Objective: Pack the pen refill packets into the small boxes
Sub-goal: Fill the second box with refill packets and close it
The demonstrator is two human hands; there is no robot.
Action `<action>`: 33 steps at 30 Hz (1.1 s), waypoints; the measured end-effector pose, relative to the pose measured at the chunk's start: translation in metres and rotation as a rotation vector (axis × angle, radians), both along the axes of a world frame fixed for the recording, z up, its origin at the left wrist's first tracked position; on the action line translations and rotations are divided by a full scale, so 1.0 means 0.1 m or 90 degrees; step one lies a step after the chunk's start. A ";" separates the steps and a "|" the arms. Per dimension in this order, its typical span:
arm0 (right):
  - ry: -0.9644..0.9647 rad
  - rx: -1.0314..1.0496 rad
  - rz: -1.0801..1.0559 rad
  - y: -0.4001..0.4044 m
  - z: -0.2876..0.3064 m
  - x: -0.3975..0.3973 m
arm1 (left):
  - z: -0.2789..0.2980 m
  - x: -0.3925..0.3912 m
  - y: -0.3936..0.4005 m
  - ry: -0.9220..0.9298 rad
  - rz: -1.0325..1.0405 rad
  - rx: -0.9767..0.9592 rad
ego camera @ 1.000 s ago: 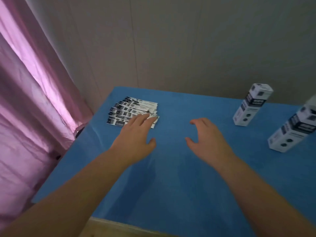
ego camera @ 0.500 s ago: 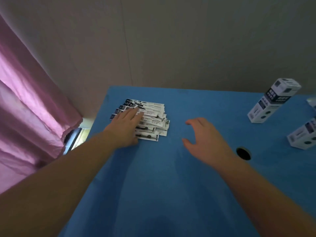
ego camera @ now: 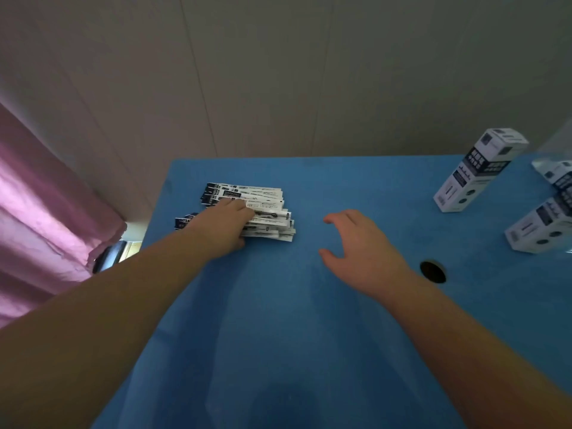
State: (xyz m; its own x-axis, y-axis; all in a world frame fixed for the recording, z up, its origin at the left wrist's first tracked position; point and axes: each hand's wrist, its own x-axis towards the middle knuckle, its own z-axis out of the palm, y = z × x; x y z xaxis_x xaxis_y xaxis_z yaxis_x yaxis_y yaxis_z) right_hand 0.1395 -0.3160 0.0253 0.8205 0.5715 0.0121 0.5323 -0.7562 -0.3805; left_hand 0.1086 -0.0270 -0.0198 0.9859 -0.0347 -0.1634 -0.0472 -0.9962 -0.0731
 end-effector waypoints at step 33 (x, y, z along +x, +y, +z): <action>-0.024 0.005 0.007 -0.43 0.13 -0.15 | 0.09 -0.32 -0.25 -0.139 0.119 -0.140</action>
